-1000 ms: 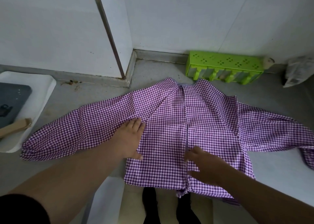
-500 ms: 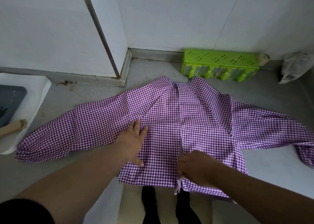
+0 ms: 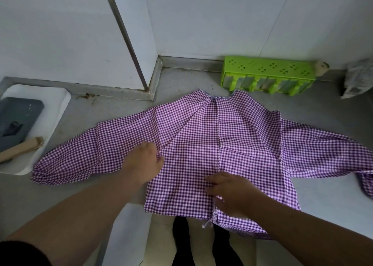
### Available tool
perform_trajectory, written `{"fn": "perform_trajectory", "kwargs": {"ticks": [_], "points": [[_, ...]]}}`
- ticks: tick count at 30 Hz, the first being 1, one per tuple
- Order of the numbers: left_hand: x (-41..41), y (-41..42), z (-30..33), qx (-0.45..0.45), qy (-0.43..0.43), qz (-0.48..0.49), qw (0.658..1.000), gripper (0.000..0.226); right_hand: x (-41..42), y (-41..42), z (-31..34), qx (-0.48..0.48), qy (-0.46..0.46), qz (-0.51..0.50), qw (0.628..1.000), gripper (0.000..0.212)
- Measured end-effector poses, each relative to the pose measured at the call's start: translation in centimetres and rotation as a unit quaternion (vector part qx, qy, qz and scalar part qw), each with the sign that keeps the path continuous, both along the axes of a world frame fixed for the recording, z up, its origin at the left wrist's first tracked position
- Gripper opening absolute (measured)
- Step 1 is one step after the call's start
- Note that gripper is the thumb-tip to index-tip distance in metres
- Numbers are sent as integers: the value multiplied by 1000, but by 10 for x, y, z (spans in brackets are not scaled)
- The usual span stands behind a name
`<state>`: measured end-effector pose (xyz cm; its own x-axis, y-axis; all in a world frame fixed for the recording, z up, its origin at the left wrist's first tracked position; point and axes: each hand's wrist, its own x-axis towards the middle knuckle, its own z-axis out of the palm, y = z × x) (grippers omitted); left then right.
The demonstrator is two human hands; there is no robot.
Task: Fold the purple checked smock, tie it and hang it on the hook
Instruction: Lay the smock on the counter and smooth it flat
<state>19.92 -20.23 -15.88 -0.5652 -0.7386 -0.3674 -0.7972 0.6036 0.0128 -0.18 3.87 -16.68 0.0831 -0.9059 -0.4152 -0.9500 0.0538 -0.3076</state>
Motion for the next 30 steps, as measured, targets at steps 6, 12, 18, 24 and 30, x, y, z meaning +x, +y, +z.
{"fn": "perform_trajectory", "kwargs": {"ticks": [6,12,18,24,30], "points": [[3,-9,-15,279,69,356,889,51,6,-13,-3,-32,30,-26,999,33],[-19,14,32,489,333,506,628,9,7,-4,-12,-40,23,-43,998,27],[-14,-2,15,397,254,430,771,40,4,-4,-3,-12,7,-65,998,28],[-8,-21,11,204,30,254,945,61,-7,9,-17,-23,55,-169,984,96],[-17,-15,24,-94,22,-147,984,48,-13,6,-26,-36,11,-204,978,73]]}}
